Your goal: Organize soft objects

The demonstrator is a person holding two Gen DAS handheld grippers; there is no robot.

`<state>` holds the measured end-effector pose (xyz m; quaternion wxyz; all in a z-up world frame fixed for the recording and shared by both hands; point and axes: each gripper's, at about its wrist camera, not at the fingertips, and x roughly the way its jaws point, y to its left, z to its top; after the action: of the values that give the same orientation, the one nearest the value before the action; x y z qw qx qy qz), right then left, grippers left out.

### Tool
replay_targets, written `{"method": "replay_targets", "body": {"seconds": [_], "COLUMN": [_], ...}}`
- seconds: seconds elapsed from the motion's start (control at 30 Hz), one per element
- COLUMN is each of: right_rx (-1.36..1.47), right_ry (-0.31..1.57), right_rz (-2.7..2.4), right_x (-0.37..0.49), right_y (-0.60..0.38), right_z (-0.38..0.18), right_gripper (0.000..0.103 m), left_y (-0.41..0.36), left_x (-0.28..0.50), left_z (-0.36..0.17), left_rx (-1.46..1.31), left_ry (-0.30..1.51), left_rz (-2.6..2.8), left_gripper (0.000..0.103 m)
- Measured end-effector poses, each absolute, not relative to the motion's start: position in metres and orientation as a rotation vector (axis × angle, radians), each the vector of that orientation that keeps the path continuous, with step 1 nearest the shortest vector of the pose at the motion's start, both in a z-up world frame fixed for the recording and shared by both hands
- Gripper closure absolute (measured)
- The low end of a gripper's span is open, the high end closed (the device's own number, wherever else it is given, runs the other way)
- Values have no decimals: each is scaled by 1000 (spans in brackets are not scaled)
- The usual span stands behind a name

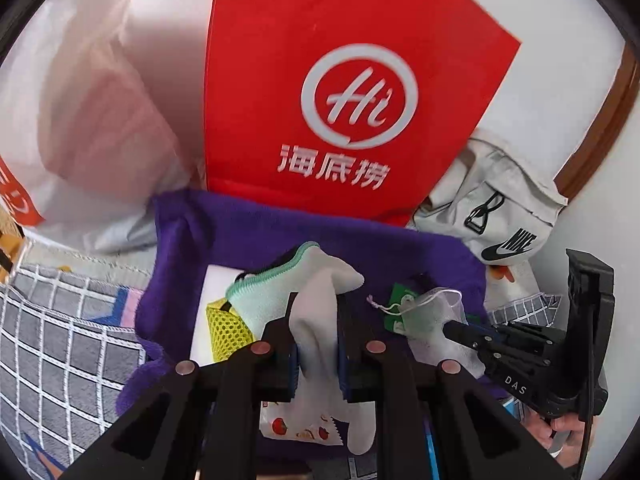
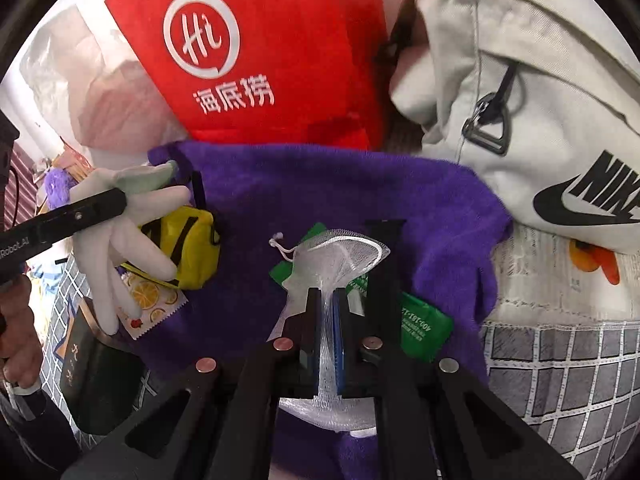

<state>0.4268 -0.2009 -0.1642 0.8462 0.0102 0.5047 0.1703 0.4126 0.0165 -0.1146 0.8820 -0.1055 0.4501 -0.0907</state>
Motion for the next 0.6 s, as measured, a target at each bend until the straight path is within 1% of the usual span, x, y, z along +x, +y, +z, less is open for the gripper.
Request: {"method": "replay_targets", "body": {"seconds": [0.03,0.1,0.13,0.17,0.2,0.23,0.27,0.3,0.33,0.37,0.43,0.47,0.6], "right_rx": [11,-6,-14,-24,-30,-32,-30,-28,-24,-20,-11,-3,9], "right_ry": [1069,1072,1063,1052,1041,1030,1006,996,989,982,958,949,924], "right_rz": [360,365,364,364,365,364,363,363,363,361,354,353,367], "right_x": [427,426,425,423,421,419,417,415,412,411,407,405,398], "right_y": [-199,-196,-195,-194,-194,-193,-194,-195,-197,-198,-197,-199,-198], "right_z": [-166,-166,-165,-162,-159,-157,-151,-150,-146,-143,-136,-133,-122], "right_gripper": [96,90,82,77,65,55,52,52,50,48,46,46,44], "left_y": [17,20,21,23,25,26,27,28,29,30,32,34,36], "left_x": [414,415,415,416,417,418,418,418,418,417,414,411,402], "left_z": [-117,-120,-121,-121,-121,-120,-119,-118,-116,-115,-110,-107,-95], "left_rx": [-221,-221,-225,-232,-235,-238,-237,-232,-222,-217,-210,-203,-184], "left_ry": [942,945,944,943,947,949,944,941,943,942,931,927,911], "left_rz": [-187,-174,-166,-159,-150,-139,-130,-114,-79,-61,-53,-44,-8], "left_gripper": [89,89,89,89,88,86,81,75,62,53,48,47,47]}}
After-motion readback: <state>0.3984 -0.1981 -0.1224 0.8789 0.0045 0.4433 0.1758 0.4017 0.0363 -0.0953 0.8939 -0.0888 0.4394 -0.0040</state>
